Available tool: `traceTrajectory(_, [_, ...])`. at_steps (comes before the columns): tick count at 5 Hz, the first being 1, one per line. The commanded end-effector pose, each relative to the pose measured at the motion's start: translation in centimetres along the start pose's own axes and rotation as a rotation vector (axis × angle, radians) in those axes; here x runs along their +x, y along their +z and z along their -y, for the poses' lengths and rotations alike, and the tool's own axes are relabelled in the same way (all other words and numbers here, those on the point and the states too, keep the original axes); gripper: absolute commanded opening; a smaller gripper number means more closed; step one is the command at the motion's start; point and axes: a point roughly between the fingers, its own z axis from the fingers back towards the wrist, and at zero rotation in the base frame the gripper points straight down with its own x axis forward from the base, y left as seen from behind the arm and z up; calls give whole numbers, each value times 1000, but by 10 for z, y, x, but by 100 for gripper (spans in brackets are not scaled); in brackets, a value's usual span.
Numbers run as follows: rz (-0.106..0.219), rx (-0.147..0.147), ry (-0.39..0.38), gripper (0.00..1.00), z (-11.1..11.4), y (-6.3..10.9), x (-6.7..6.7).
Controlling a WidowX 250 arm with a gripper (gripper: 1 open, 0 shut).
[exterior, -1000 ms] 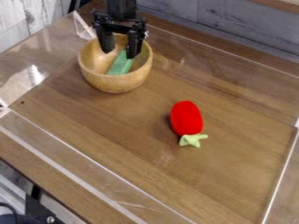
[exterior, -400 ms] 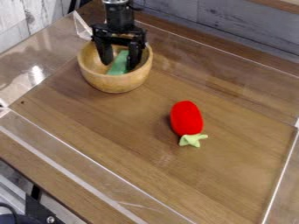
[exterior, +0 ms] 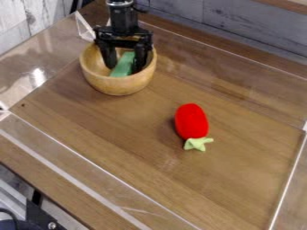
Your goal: Remove the green block from the brown bowl and put it on the table
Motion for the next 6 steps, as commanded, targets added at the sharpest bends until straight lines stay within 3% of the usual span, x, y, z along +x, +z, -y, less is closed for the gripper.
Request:
traceTrajectory(1, [57,-5,70,100,-10,16,2])
traceTrajectory(2, [55,-4,50,0,-18,10,4])
traceTrajectory(3, [57,-8,84,0,-20,7,1])
traceTrajectory(6, [110,-46,147,0,-15,36,-6])
